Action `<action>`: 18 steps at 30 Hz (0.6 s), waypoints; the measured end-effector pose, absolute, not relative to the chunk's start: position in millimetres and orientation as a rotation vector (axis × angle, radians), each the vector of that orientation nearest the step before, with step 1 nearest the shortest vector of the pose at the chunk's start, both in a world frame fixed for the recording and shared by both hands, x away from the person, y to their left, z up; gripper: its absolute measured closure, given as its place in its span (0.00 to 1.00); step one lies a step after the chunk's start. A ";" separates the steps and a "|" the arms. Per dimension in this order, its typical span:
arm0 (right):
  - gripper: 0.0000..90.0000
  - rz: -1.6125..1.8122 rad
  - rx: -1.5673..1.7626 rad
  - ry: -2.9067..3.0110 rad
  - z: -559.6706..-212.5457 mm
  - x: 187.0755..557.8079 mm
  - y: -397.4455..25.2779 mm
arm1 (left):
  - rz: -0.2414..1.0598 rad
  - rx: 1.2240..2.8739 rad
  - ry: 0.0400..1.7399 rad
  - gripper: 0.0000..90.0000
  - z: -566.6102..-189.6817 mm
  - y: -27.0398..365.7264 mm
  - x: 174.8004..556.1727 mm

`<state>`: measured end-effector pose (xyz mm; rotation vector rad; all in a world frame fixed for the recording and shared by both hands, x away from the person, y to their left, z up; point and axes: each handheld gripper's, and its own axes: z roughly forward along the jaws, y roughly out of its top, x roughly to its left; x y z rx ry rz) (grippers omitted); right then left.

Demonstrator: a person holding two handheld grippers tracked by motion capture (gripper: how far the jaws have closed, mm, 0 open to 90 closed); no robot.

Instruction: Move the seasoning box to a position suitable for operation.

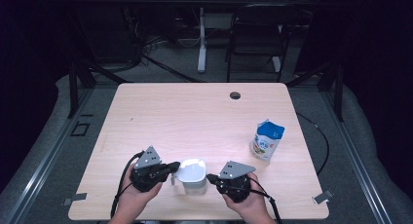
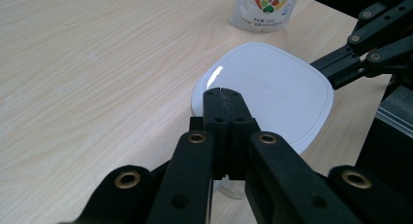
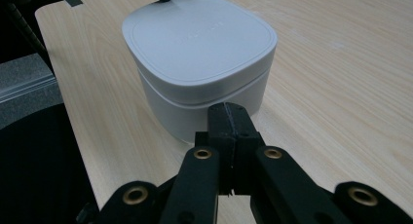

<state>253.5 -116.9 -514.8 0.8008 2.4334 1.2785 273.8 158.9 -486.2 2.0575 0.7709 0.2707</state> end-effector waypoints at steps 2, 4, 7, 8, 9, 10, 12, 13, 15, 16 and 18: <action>1.00 1.281 0.798 2.432 -514.8 253.2 -116.8 | 0.275 2.050 0.773 1.00 -486.8 158.8 273.6; 1.00 1.282 0.791 2.433 -514.6 253.0 -117.0 | 0.274 2.050 0.775 1.00 -486.8 159.0 273.5; 1.00 1.291 0.787 2.432 -513.9 252.6 -117.4 | 0.274 2.044 0.776 1.00 -487.2 158.8 273.2; 1.00 1.298 0.784 2.434 -513.5 252.6 -117.6 | 0.275 2.045 0.776 1.00 -487.2 158.8 273.1; 1.00 1.297 0.782 2.433 -513.2 252.5 -117.4 | 0.276 2.044 0.777 1.00 -487.2 158.8 273.0; 1.00 1.294 0.781 2.434 -513.0 252.4 -117.2 | 0.275 2.044 0.779 1.00 -487.2 158.9 272.8; 1.00 1.296 0.781 2.433 -513.1 252.4 -117.0 | 0.275 2.043 0.779 1.00 -487.4 159.2 272.6; 1.00 1.296 0.780 2.434 -513.0 252.5 -117.1 | 0.275 2.041 0.780 1.00 -487.5 159.3 272.5; 1.00 1.296 0.779 2.434 -513.0 252.4 -117.1 | 0.280 2.036 0.781 1.00 -488.0 159.4 272.2; 1.00 1.296 0.780 2.434 -513.0 252.5 -117.1 | 0.281 2.034 0.782 1.00 -488.2 159.6 272.1; 1.00 1.296 0.781 2.434 -512.9 252.5 -117.1 | 0.281 2.030 0.786 1.00 -488.6 160.2 271.7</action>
